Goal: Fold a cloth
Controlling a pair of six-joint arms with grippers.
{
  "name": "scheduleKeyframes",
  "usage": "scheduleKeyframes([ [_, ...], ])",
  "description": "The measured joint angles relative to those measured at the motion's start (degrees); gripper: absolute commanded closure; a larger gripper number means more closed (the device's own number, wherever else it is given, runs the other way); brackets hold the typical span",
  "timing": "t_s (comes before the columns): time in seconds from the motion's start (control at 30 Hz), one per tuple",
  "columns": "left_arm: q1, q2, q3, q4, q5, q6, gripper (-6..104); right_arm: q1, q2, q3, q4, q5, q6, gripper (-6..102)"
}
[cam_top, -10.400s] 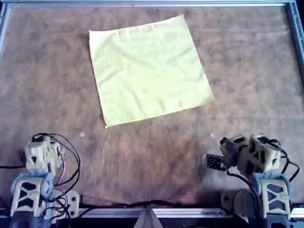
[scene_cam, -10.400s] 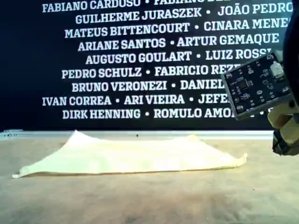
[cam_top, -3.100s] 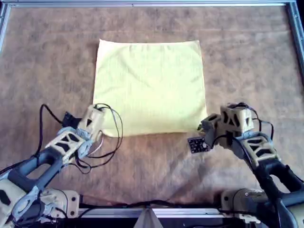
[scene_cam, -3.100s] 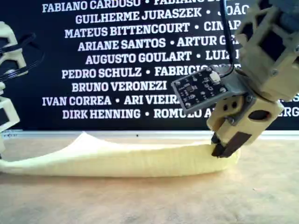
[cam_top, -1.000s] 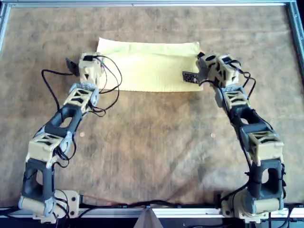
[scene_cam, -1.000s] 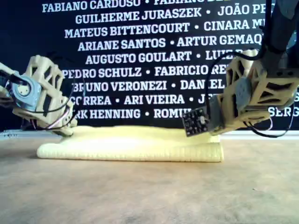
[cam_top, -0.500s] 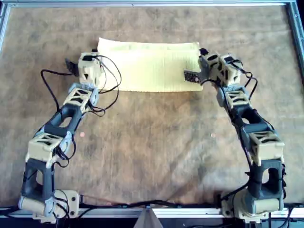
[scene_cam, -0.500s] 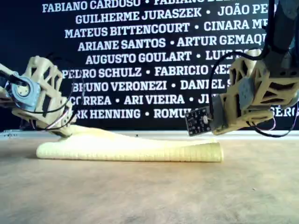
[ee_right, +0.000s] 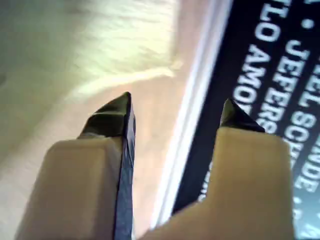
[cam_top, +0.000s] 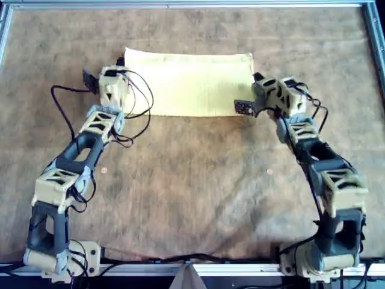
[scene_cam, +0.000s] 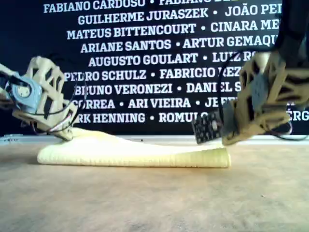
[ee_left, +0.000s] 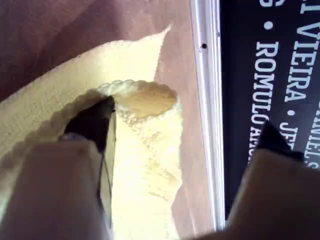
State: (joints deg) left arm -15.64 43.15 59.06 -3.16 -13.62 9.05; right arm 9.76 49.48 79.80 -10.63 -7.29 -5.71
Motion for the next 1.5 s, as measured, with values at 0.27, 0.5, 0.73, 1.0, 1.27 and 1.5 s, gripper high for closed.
scheduleKeyframes([
  [0.27, -0.79, 11.95, 0.00, 14.33, 0.09, -1.14, 2, 0.18, 13.10, 12.22, 0.00, 0.00, 0.00, 24],
  [0.5, -0.88, 15.64, 0.18, 31.73, 0.35, -12.39, 0, 0.18, 20.21, 21.97, 0.00, -0.09, 0.00, 24],
  [0.73, -0.88, 38.41, 10.20, 38.58, 0.26, -14.15, 1, 0.18, 45.44, 45.26, 0.00, 0.18, 0.00, 26],
  [1.0, -0.88, 77.52, 43.33, 38.76, 0.53, -14.15, 1, 0.26, 82.18, 67.76, 0.00, 0.18, 0.00, 26],
  [1.27, -0.88, 112.32, 73.04, 38.85, 0.35, -14.41, 1, -0.88, 101.43, 76.55, 10.37, 0.18, 0.00, 25],
  [1.5, -0.88, 129.29, 89.82, 38.85, 0.35, -14.50, 1, -1.14, 115.66, 76.64, 35.60, 0.18, 0.00, 25],
])
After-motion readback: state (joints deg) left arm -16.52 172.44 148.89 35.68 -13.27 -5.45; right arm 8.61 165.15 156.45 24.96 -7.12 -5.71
